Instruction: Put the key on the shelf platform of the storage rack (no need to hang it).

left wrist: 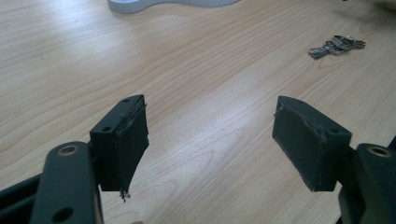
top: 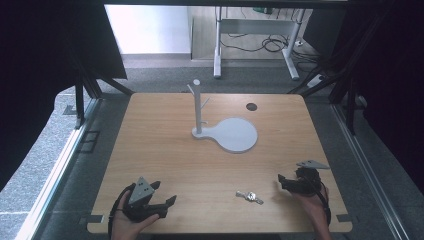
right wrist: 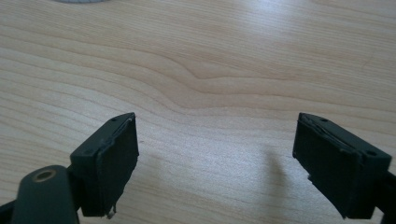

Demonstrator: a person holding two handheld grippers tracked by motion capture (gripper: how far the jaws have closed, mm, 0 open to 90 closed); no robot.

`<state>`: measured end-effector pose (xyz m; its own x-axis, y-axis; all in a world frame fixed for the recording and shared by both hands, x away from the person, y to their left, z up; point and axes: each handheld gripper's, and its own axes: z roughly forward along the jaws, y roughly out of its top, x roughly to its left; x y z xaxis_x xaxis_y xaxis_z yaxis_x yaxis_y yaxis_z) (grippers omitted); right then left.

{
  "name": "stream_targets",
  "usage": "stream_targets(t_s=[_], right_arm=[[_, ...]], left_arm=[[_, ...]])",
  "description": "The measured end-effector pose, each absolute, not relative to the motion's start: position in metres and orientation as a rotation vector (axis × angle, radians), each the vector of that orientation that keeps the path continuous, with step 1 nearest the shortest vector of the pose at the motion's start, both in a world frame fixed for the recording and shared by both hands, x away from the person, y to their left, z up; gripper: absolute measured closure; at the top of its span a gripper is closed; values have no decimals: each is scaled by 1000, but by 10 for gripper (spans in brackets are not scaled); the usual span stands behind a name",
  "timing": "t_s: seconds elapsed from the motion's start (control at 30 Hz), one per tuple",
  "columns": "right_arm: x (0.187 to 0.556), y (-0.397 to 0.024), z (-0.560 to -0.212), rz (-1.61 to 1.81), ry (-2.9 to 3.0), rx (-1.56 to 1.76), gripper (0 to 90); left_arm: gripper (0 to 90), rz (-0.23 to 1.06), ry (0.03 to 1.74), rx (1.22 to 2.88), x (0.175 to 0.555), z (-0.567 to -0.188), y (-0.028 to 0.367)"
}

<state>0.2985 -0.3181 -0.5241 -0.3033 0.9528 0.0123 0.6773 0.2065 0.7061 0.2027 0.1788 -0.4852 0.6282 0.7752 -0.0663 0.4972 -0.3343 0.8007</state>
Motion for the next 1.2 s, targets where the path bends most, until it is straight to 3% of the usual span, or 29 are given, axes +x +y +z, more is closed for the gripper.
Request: stream_targets(t_s=[0.47, 0.83, 1.2], right_arm=[[290, -335, -516, 921, 2059, 1477, 291], [291, -328, -515, 885, 2108, 1396, 325], [283, -329, -482, 906, 2249, 1294, 376]], left_arm=[[269, 429, 986, 2009, 201, -483, 176], [269, 426, 994, 2023, 205, -487, 173], [268, 423, 959, 2073, 221, -481, 156]])
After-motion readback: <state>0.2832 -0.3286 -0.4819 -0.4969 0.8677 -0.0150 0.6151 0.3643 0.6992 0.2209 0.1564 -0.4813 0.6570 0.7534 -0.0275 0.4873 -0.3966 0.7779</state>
